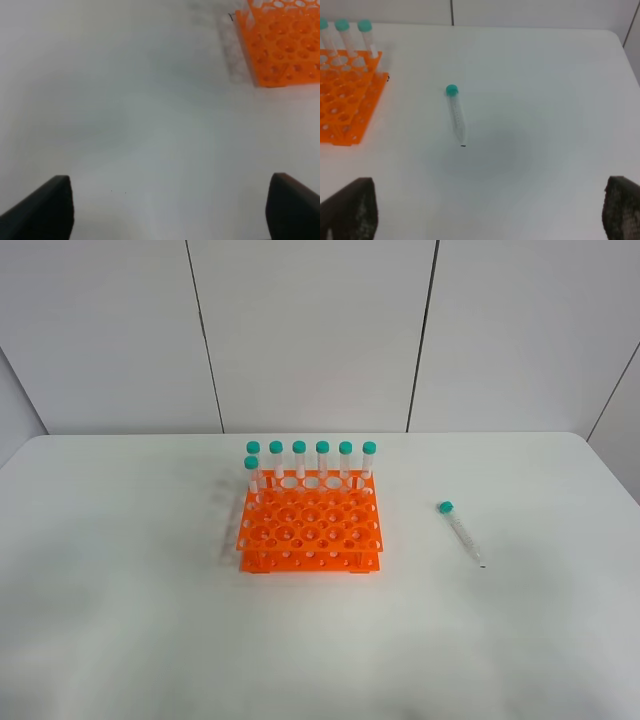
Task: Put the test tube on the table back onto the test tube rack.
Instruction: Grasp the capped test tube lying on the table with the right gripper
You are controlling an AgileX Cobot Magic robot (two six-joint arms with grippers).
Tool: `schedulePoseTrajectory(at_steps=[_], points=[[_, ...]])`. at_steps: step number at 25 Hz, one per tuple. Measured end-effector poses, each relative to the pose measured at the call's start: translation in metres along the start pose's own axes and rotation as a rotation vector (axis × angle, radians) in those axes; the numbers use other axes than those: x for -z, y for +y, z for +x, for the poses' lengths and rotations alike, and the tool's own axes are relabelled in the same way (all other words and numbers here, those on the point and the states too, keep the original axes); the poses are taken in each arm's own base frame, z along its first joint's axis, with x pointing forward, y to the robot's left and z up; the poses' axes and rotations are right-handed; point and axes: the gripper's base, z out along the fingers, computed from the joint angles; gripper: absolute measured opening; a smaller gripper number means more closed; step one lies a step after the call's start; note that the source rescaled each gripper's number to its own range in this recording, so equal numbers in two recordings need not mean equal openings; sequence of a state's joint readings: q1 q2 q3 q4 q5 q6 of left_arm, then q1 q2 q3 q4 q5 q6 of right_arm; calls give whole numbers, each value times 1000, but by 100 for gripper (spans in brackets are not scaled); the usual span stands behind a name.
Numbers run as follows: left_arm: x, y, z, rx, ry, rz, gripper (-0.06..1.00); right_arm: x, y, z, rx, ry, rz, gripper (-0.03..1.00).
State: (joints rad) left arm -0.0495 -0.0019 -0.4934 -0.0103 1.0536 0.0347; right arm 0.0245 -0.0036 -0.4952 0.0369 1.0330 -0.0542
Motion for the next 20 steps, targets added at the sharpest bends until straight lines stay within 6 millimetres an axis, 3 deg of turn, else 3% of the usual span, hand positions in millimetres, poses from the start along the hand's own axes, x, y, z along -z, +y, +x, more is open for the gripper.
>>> schedulePoseTrajectory(at_steps=[12, 17, 20], points=[[0, 0, 0, 0, 0, 0, 100, -3, -1, -5, 1, 26, 3, 100], [0, 0, 0, 0, 0, 0, 100, -26, -3, -49, 1, 192, 2, 100], [0, 0, 0, 0, 0, 0, 100, -57, -5, -78, -3, 331, -3, 100]])
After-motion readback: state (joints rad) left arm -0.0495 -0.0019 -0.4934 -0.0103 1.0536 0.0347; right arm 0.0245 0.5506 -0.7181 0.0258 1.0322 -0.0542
